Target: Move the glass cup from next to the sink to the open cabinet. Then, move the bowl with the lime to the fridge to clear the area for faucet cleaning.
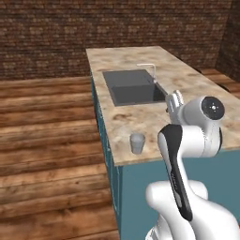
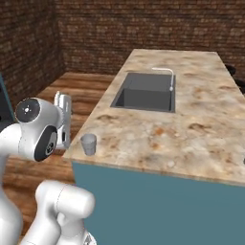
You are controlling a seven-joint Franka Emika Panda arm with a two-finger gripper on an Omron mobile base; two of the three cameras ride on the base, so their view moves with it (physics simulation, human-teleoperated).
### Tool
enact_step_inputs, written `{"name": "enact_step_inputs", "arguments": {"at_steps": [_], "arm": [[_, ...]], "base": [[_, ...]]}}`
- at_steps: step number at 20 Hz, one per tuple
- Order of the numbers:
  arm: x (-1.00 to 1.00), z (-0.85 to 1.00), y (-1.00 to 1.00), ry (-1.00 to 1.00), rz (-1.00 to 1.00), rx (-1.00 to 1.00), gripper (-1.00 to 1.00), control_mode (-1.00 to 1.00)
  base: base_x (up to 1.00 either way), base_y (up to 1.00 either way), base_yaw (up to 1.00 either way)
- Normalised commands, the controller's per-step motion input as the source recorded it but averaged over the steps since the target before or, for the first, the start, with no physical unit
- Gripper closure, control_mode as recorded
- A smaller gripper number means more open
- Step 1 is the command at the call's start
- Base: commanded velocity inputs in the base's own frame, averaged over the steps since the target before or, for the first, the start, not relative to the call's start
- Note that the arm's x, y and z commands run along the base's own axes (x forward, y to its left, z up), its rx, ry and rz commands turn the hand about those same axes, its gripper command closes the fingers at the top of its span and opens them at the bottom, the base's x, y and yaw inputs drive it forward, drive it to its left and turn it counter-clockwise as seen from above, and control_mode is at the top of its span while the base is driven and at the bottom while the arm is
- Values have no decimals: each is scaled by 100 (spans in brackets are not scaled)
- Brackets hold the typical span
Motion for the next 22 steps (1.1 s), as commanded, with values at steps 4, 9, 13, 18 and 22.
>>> {"name": "enact_step_inputs", "arguments": {"at_steps": [4, 9, 13, 18, 22], "arm": [[0, 0, 0, 0, 0, 0, -100, 100], [43, 0, -7, 15, 5, 0, -100, -100], [56, -2, -1, 47, 32, -6, -100, -100], [-2, -57, 0, 31, 70, -24, -100, -100], [-15, -94, -10, 6, 80, -21, -100, -100]], "base": [[67, -1, 0], [29, -3, 0], [0, 0, 0], [0, 0, 0], [0, 0, 0]]}}
